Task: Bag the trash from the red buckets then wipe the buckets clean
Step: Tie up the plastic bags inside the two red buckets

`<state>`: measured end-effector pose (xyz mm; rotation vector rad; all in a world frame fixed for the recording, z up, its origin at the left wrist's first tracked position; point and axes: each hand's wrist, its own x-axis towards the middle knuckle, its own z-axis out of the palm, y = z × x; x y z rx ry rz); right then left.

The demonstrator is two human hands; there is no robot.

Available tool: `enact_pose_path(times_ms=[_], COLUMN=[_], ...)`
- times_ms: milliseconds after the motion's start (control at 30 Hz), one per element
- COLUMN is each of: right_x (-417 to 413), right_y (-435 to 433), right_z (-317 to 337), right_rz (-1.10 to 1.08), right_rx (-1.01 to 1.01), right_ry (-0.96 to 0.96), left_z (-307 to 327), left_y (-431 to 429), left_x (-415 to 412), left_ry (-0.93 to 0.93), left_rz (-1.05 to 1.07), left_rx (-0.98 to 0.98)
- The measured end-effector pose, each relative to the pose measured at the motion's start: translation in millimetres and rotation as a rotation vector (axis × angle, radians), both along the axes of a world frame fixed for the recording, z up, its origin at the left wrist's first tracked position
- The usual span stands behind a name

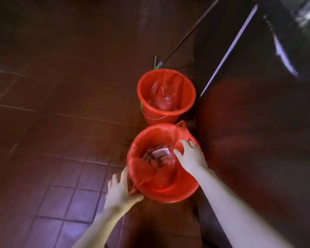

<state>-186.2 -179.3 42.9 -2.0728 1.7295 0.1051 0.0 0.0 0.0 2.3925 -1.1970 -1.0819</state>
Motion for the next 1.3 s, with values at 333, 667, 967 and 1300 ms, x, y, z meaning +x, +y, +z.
enact_pose_path(times_ms=[333, 667, 967, 1300], right_x=[-7.3, -15.1, 15.7, 83.0], right_y=[-80.3, -78.2, -49.6, -14.0], right_z=[-139.2, -173.1, -158.1, -103.9], right_rz=[-0.094, -0.252, -0.359, -0.39], right_rx=[-0.275, -0.428, -0.58, -0.124], right_ry=[0.062, -0.008, -0.545, -0.827], left_z=[-142.9, -111.1, -74.4, -37.1], left_y=[-57.0, -113.3, -122.7, -128.3], left_x=[27.7, 67.5, 129.9, 79.2], left_ry=[0.225, -0.174, -0.354, 0.072], left_rz=[-0.03, -0.141, 0.008, 0.372], left_rx=[-0.222, -0.18, -0.464, -0.765])
